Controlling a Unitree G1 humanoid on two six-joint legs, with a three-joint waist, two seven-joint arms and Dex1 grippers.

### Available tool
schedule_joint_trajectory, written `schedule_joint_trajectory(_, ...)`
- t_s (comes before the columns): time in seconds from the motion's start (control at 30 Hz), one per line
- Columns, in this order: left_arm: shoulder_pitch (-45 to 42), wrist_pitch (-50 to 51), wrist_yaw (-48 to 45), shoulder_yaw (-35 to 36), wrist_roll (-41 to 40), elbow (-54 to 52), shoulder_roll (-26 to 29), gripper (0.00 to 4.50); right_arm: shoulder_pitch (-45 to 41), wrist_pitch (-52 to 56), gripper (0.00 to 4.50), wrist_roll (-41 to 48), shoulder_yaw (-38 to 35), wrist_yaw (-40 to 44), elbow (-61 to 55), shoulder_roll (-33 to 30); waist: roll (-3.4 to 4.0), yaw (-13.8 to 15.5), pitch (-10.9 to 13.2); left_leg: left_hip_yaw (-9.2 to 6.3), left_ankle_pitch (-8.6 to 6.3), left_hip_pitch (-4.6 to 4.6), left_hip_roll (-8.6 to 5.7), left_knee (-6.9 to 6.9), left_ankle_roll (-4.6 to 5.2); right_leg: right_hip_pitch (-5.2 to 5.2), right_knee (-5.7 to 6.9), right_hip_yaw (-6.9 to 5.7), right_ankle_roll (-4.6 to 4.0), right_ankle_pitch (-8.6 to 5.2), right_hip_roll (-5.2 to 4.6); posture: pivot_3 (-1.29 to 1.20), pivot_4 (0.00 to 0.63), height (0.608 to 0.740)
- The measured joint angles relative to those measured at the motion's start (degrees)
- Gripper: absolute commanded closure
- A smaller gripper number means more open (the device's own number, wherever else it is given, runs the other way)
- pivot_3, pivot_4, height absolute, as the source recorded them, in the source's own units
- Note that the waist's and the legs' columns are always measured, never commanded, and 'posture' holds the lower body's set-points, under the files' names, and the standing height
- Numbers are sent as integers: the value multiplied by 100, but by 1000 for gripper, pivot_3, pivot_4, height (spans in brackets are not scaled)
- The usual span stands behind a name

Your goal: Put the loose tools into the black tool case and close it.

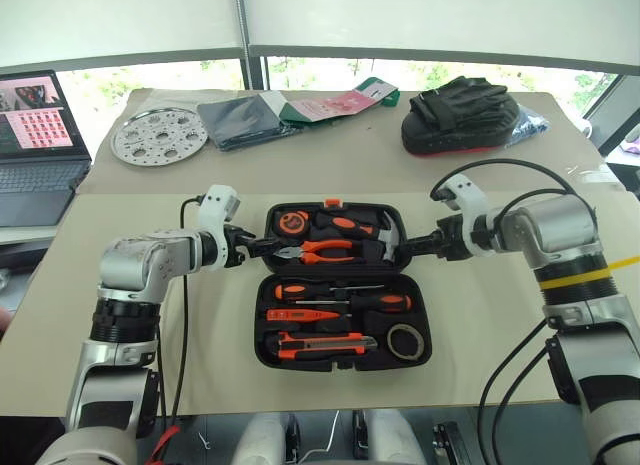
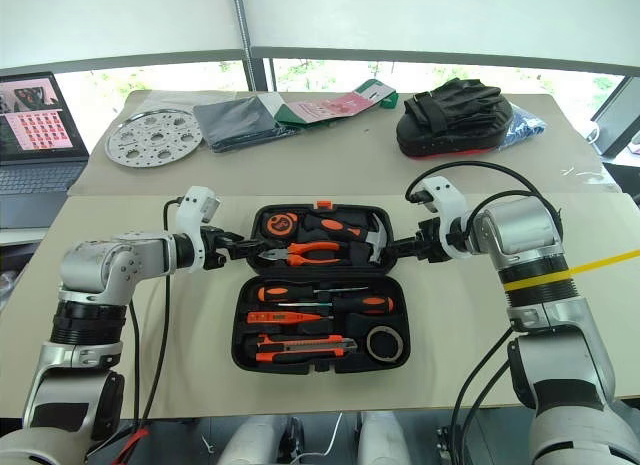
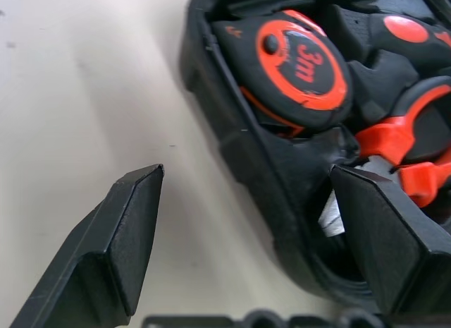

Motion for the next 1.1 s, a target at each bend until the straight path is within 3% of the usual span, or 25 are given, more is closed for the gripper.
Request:
schedule_joint_trajectory(0.1,-45,-3,35,-31,19,78,-53,449,0,0,3450,54,6,31,-10,7,0,12,0,-1,1,6,-1,5,0,9,2,0,0,1,-2,0,150,740)
schedule_joint_trajectory(0.2,-100,-2,86,-103,65,131,-51,1253,-1,0,4477,60,5,28,-12,15,0,35,0,-4,1,18,-2,8,1,21,2,1,2,2,-5,0,150,740)
schedule_joint_trajectory(0.43,-119,14,26,-179,30,121,-41,3883,-5,3,4500,55,-36,-155,97,84,0,64,0,-12,1,77,4,2,1,78,-2,3,0,2,-8,0,150,740)
schedule_joint_trajectory(0.5,-119,71,33,-135,18,80,-41,4358,-5,5,4500,56,-41,-196,97,90,1,69,-1,-12,2,84,3,4,0,80,-3,8,0,2,-12,0,150,740)
schedule_joint_trajectory(0.77,177,-220,149,155,12,-98,-204,4475,293,-424,4500,76,-347,-228,-77,172,2,56,-1,-13,5,90,5,2,-4,77,0,16,-10,8,-13,0,150,740)
schedule_joint_trajectory(0.9,860,-1522,-175,298,41,-305,-281,4475,853,-1287,4500,114,-602,-112,-620,149,3,34,0,-9,7,74,9,0,-8,52,0,18,-14,10,-11,0,150,740)
schedule_joint_trajectory(1.1,1912,-4152,-867,452,356,-553,-301,4475,2151,-4021,4500,-367,-861,-184,-1611,133,4,7,1,10,13,31,10,-15,-18,-6,1,20,-15,11,-3,0,150,740)
